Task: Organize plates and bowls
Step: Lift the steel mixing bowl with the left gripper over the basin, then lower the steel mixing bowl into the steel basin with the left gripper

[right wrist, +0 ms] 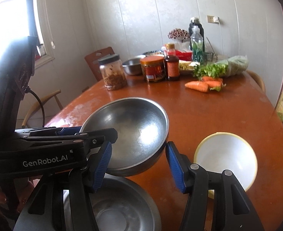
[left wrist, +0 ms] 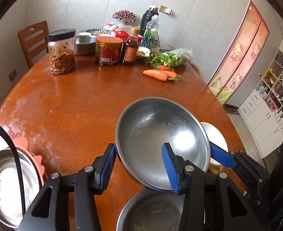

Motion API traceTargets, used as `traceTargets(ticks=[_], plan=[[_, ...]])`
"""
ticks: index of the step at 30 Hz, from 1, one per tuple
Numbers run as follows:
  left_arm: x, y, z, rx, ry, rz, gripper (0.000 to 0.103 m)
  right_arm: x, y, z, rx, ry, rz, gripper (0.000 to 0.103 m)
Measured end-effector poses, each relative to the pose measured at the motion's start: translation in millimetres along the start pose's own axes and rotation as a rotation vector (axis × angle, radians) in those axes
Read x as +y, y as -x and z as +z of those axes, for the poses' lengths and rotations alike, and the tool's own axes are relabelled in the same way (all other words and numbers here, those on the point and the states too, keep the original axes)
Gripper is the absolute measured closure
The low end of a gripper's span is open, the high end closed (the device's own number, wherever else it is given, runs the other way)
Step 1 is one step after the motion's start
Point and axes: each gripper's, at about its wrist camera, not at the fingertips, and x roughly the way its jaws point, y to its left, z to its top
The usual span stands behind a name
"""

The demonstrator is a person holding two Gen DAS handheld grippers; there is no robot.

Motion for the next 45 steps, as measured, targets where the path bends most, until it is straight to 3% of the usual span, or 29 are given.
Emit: traceTargets(ticks=[13, 45], plan=[[-10, 21, -17, -0.021, -0.022, 0.004, 0.054, 11, 27, -11, -0.027, 0.017, -0.001, 0.042], [-29, 50, -96, -0.017, -0.055, 0.011, 0.054, 32, 76, -85, -0.030, 0.042, -0.008, 0.042]])
